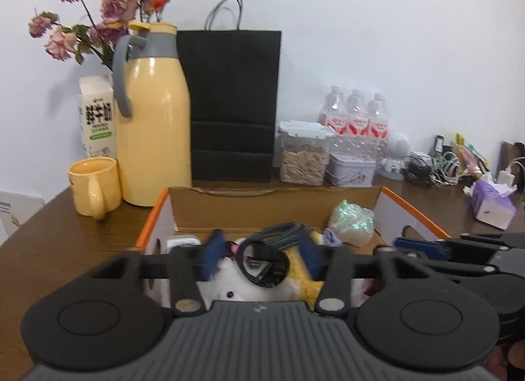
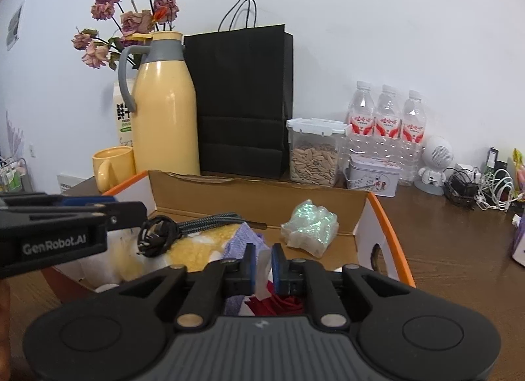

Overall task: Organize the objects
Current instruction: 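Carry the yellow block and beige strip into the box and open both tools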

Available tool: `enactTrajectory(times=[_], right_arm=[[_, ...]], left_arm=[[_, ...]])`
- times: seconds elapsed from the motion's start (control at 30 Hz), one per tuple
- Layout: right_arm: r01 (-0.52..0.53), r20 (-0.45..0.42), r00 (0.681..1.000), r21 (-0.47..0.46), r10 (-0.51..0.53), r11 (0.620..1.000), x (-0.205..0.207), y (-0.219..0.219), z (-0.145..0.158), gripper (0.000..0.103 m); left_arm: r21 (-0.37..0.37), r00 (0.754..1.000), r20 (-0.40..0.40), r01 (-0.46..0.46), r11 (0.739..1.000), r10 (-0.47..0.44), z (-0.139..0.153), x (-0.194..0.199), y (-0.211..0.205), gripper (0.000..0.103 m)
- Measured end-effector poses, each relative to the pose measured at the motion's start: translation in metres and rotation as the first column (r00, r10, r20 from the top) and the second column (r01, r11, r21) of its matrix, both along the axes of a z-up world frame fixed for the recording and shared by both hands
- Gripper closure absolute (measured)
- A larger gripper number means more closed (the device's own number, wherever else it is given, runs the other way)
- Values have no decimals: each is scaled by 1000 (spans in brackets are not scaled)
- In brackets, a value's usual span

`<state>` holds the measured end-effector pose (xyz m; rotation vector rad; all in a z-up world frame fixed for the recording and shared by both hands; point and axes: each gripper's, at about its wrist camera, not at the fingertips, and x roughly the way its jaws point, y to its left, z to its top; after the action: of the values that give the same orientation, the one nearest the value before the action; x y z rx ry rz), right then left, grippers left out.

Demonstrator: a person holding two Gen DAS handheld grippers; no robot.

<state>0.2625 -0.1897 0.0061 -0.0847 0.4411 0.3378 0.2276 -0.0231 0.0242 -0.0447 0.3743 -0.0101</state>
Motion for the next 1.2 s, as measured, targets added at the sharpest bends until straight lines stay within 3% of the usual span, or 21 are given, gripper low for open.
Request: enactTrajectory(times=[0.07, 0.13, 0.23, 0.33, 0.83, 1.2], right_arm=[[13, 11, 1000, 0, -13, 1000, -2, -1, 1, 56], [26, 29, 999, -1, -26, 1000, -5, -2, 2, 27], [34, 48, 998, -3, -34, 999, -7, -3, 4, 5], [41, 54, 998, -11, -41, 999, -8, -2, 4, 0], [52, 64, 997, -14, -51, 999, -10, -2, 4, 0], [15, 106, 994, -2, -15, 1000, -31, -3, 21, 0]], left_arm=[[3, 999, 23, -28, 1000, 28, 2, -3, 2, 3], [-10, 997, 53, -51, 999, 52, 5, -7, 5, 0], [-26, 995, 58, -75, 997, 77, 7, -8, 10, 0], [-30, 995, 47, -84, 996, 86, 8, -7, 13, 0], [-36, 996, 35, -83, 996, 84, 8, -9, 14, 0], [-63, 993, 53, -104, 993, 107, 25, -30, 17, 0]])
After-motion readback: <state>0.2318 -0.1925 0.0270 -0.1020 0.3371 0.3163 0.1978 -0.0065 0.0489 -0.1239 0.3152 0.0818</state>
